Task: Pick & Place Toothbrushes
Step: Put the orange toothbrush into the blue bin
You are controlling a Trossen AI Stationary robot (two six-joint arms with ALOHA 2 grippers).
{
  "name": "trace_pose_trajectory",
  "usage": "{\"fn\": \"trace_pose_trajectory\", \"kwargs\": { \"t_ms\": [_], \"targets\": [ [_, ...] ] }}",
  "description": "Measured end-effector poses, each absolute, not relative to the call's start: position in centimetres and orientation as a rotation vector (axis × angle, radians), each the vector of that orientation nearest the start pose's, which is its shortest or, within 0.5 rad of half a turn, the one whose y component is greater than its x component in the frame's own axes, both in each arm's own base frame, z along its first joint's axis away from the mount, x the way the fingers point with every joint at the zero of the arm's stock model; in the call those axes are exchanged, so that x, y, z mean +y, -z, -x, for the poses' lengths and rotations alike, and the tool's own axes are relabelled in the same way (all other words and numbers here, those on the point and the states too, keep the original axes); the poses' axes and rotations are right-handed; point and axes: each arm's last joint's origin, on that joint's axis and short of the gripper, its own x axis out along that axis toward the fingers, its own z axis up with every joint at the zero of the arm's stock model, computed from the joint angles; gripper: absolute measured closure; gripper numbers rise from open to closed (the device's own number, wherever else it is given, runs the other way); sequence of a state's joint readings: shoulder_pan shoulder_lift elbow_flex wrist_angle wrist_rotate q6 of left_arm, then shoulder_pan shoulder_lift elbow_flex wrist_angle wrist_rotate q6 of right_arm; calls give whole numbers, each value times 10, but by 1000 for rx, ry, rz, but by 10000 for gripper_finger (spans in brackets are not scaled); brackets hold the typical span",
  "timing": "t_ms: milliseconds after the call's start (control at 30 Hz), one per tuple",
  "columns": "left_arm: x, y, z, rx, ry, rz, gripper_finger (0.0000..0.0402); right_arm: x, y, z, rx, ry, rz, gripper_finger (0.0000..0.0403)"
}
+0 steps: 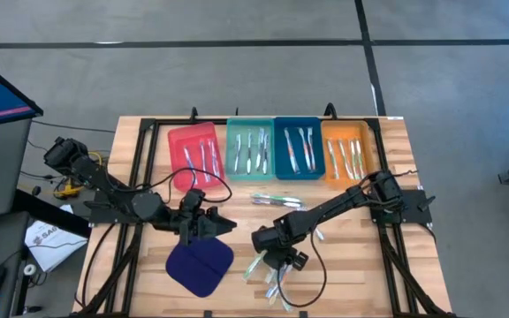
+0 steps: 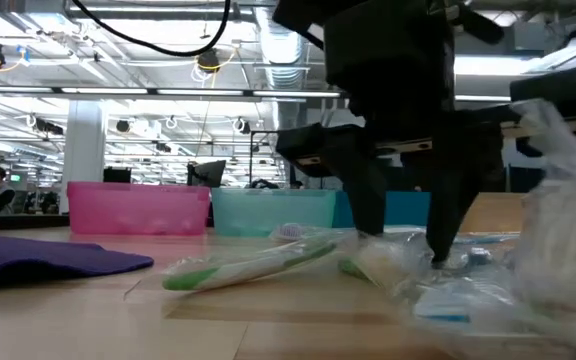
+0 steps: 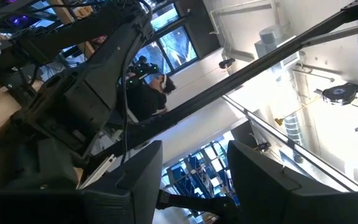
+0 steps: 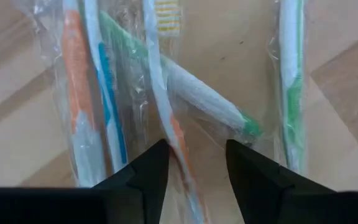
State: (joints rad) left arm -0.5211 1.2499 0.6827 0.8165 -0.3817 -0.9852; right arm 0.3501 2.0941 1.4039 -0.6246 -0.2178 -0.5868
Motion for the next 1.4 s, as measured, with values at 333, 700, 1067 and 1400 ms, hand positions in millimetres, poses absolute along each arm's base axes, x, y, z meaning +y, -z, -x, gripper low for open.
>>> {"fn": "trace_pose_trajectory", "kwargs": {
  "t_ms": [333,700,1067,1400],
  "targets": [
    [-124,-296,-237,-141,233,1105,224,153,-122,-371,1159,-786,585,272],
    [-124,-296,-237,-145,224,1106,224,148,-128,-368,1246,-673,453,379],
    [-124,-296,-237,-145,224,1099,224,109,-174,-363,1261,-503,298,387],
    [-117,-296,-240,-166,190,1045,224,52,-233,-360,1133,-193,-70,393]
  ]
}}
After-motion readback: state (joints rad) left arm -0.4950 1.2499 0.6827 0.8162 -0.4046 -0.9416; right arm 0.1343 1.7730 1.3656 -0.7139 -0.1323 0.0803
